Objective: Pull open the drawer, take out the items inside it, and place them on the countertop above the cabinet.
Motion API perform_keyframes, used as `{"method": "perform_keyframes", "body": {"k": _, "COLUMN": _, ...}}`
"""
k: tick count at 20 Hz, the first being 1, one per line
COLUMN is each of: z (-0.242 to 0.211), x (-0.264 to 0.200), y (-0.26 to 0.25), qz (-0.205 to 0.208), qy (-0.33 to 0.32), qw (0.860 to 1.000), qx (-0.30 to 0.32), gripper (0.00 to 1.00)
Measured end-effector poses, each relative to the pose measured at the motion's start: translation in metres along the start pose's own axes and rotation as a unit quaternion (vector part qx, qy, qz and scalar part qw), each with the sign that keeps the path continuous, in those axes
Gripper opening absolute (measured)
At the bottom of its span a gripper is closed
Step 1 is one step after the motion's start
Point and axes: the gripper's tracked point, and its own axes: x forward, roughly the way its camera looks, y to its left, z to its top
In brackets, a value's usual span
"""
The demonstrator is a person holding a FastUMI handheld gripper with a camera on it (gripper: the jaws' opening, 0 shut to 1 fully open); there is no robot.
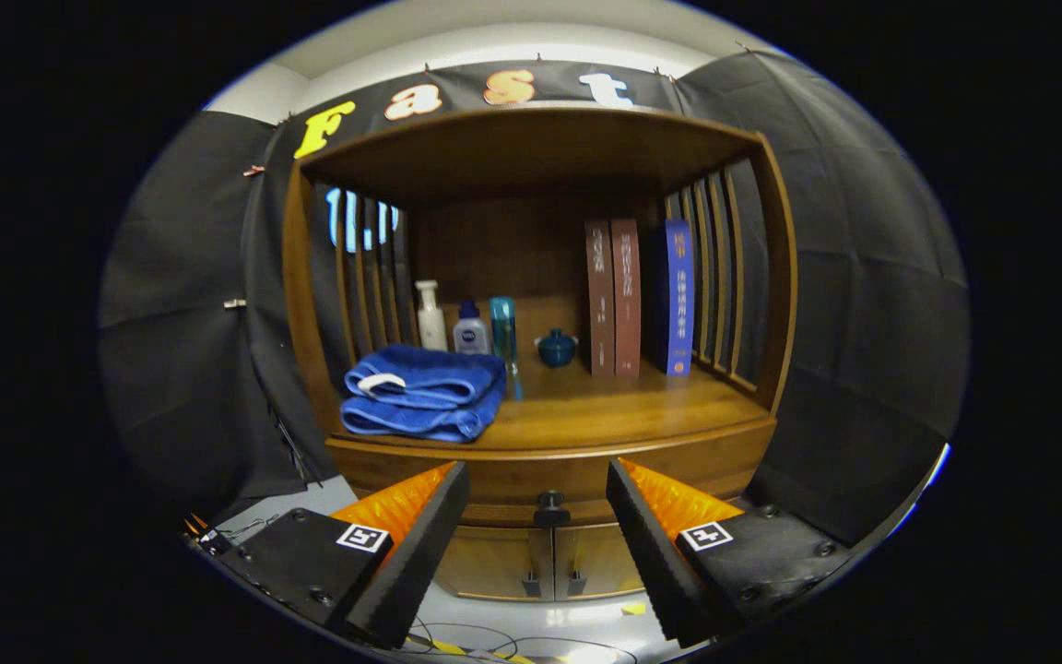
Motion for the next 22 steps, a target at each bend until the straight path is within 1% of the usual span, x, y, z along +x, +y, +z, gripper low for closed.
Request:
{"method": "perform_keyframes", "body": {"k": 2, "z": -0.021, "x": 0.025, "y": -0.005, "qz": -0.008, "qy": 0.022, "qw": 1.0, "qx": -0.003, "gripper": 0.99}}
{"method": "perform_keyframes", "body": {"k": 6, "z": -0.06, "x": 0.062, "y": -0.005, "qz": -0.005, "qy": 0.068, "qw": 0.998, "qx": -0.004, "gripper": 1.0}}
{"method": "perform_keyframes", "body": {"k": 9, "z": -0.087, "x": 0.09, "y": -0.008, "qz": -0.012, "qy": 0.099, "qw": 0.995, "qx": -0.007, "gripper": 1.0}}
{"method": "perform_keyframes", "body": {"k": 11, "z": -0.099, "x": 0.102, "y": -0.012, "qz": -0.019, "qy": 0.111, "qw": 0.994, "qx": -0.011, "gripper": 0.95}}
{"method": "perform_keyframes", "body": {"k": 13, "z": -0.109, "x": 0.112, "y": -0.015, "qz": -0.025, "qy": 0.122, "qw": 0.992, "qx": -0.011, "gripper": 0.84}}
{"method": "perform_keyframes", "body": {"k": 14, "z": -0.114, "x": 0.115, "y": -0.017, "qz": -0.027, "qy": 0.127, "qw": 0.991, "qx": -0.01, "gripper": 0.8}}
{"method": "perform_keyframes", "body": {"k": 16, "z": -0.121, "x": 0.116, "y": -0.016, "qz": -0.024, "qy": 0.142, "qw": 0.989, "qx": -0.016, "gripper": 0.62}}
{"method": "perform_keyframes", "body": {"k": 17, "z": -0.116, "x": 0.114, "y": -0.016, "qz": -0.029, "qy": 0.136, "qw": 0.99, "qx": -0.021, "gripper": 0.52}}
{"method": "perform_keyframes", "body": {"k": 19, "z": -0.115, "x": 0.113, "y": -0.016, "qz": -0.031, "qy": 0.138, "qw": 0.99, "qx": -0.022, "gripper": 0.45}}
{"method": "perform_keyframes", "body": {"k": 20, "z": -0.121, "x": 0.118, "y": -0.017, "qz": -0.031, "qy": 0.142, "qw": 0.989, "qx": -0.027, "gripper": 0.37}}
{"method": "perform_keyframes", "body": {"k": 22, "z": -0.119, "x": 0.115, "y": -0.017, "qz": -0.031, "qy": 0.147, "qw": 0.988, "qx": -0.034, "gripper": 0.37}}
